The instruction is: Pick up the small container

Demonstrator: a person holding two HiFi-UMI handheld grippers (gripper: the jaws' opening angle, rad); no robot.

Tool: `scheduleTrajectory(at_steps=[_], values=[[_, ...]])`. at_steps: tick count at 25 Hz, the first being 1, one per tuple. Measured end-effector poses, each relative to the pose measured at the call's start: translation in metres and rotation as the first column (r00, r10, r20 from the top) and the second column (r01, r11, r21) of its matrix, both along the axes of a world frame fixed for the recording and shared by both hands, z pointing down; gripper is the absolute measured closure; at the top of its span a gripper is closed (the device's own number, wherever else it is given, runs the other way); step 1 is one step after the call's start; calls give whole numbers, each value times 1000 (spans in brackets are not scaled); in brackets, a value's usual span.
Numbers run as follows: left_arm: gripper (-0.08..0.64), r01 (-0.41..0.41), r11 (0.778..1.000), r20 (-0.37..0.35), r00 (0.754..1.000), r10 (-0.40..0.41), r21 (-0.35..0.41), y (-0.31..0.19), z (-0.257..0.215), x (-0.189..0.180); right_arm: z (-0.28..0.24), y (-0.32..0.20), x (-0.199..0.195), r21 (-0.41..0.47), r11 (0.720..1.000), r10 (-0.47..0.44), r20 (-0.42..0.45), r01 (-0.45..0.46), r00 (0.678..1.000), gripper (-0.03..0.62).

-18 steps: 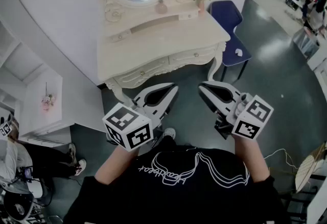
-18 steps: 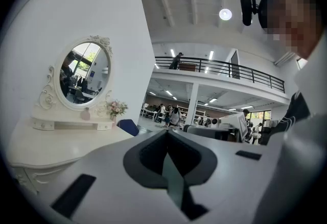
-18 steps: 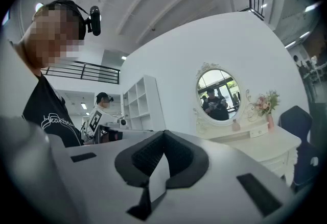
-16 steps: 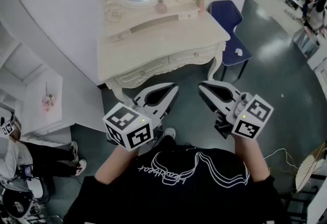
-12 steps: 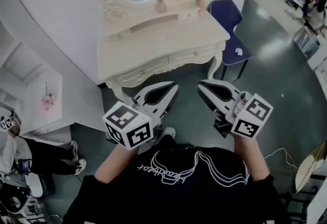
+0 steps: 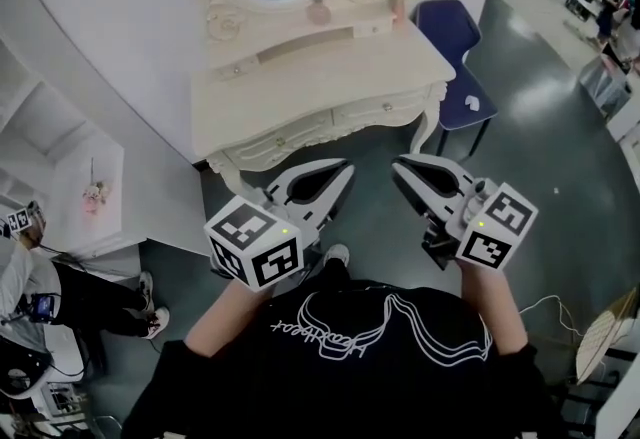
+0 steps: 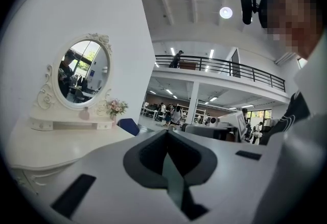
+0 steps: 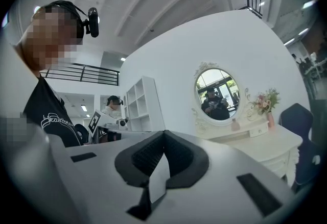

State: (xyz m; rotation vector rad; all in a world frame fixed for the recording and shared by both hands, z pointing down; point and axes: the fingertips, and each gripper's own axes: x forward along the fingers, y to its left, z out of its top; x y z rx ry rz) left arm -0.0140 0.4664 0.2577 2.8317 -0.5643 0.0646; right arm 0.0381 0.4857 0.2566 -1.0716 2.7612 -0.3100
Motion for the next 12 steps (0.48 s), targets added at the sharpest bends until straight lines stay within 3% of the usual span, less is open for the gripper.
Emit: scheduleTrajectory(at_steps=[12], values=[[558, 14, 999, 1, 1000, -14, -46, -100, 24, -1, 15, -93, 2, -16, 999, -26, 66, 27, 997, 584]])
